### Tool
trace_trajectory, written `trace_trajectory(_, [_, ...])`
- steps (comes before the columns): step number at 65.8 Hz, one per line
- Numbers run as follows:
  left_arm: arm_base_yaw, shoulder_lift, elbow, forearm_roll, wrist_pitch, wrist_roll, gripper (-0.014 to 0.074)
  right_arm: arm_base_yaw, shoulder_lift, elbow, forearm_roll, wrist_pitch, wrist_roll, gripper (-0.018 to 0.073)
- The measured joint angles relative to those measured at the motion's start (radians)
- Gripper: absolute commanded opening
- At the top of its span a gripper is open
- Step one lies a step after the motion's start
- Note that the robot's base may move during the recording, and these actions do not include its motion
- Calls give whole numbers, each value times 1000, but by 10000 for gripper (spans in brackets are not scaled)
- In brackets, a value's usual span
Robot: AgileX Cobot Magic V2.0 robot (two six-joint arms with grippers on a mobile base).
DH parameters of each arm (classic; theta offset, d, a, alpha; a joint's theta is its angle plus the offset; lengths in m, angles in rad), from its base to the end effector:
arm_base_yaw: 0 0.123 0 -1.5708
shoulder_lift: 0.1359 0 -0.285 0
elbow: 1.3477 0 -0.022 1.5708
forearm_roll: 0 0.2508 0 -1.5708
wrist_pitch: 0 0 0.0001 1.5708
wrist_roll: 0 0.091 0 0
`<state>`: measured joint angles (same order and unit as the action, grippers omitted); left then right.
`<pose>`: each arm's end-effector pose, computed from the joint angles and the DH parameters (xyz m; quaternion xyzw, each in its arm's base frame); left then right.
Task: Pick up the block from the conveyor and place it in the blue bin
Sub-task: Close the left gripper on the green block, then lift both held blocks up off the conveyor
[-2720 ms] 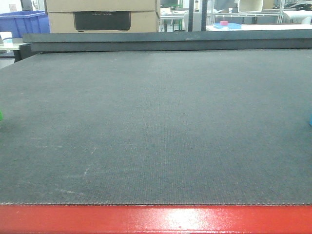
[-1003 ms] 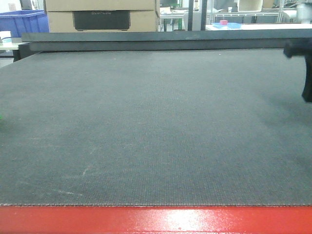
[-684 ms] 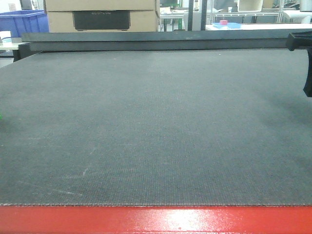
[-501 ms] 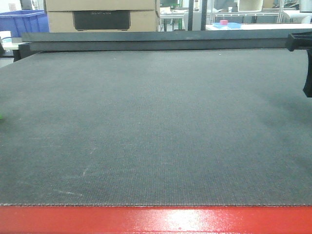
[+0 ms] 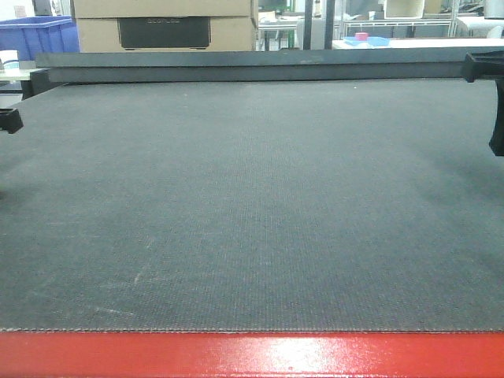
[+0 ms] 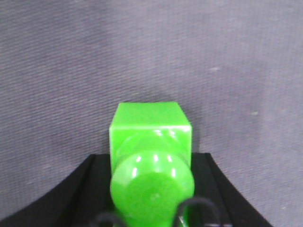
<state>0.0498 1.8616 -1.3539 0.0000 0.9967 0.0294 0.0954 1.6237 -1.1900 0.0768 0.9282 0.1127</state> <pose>0.3693 0.0184 0.2102 -0.0102 0.9970 0.0030 0.0767 0.3214 0.0364 0.2516 0.0268 0.9881 0.0489 0.1431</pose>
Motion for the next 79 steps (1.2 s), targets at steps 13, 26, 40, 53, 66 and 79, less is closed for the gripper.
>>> trace_trajectory(13, [0, -82, 1, 0, 6, -2, -111, 0, -30, 0, 0, 38, -5, -162])
trace_trajectory(26, [-34, -255, 99, -7, -127, 8, -111, 16, -146, 72, 0, -91, -49, -162])
trace_trajectory(40, [-88, -478, 345, -22, -415, 14, -111, 26, -323, 259, 7, -322, -66, -162])
trace_trajectory(53, [-99, -697, 617, -116, -675, 16, -111, 26, -545, 463, 12, -510, -67, -162])
trace_trajectory(66, [-99, -929, 812, -158, -803, 18, -111, 26, -803, 659, 13, -627, -69, -162])
trace_trajectory(79, [-99, -1149, 860, -114, -811, 18, -111, 26, -1037, 718, 13, -619, -69, -162])
